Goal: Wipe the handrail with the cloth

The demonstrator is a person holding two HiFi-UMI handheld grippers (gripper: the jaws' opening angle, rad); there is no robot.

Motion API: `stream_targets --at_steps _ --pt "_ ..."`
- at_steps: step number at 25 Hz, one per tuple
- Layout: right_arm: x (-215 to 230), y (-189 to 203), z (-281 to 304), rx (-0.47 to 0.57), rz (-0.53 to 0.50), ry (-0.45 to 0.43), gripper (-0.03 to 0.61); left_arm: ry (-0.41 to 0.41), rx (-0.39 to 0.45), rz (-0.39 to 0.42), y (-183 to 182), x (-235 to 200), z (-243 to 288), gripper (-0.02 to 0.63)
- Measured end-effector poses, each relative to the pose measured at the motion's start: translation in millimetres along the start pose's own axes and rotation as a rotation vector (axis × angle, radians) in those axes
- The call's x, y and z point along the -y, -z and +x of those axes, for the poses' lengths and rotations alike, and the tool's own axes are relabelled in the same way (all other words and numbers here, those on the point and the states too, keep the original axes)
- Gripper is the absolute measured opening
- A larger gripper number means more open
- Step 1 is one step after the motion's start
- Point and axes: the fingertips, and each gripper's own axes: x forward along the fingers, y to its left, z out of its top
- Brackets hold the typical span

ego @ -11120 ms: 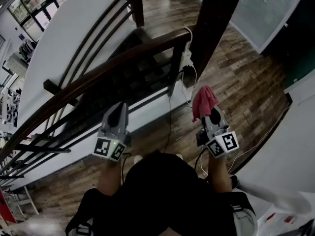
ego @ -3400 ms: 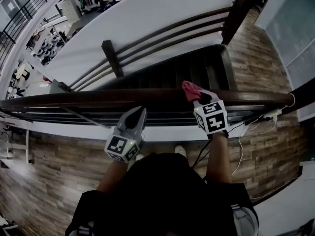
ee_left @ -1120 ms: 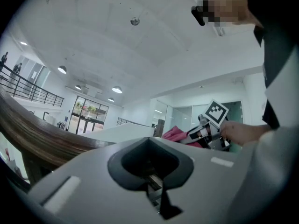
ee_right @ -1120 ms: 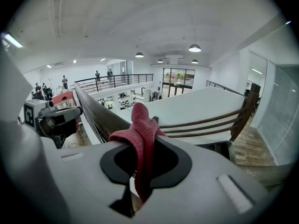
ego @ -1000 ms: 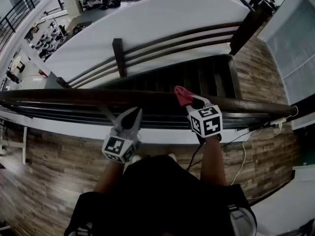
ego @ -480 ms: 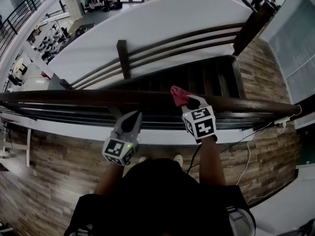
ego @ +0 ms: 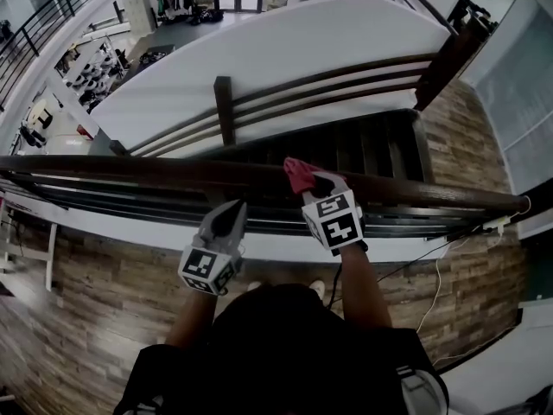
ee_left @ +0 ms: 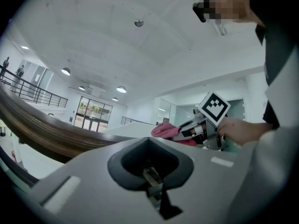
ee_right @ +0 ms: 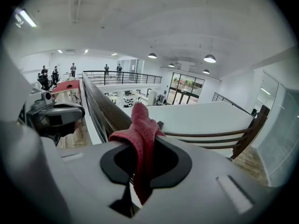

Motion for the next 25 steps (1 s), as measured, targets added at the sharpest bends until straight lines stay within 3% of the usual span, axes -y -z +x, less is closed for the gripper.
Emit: stream_targets --at_steps 6,13,25 --pt "-18 -10 9 -0.008 -0.023 -0.033 0.044 -0.013 0.014 0.003 -6 -11 -10 0.000" --pt "-51 -26 27 -0.023 -0.151 -0.057 0.044 -0.046 0.000 0.014 -1 -25 -18 0.000" --pt "-90 -45 42 -0.023 -0.210 -0.151 0.044 -0.138 0.003 0.014 3 -50 -46 0.000"
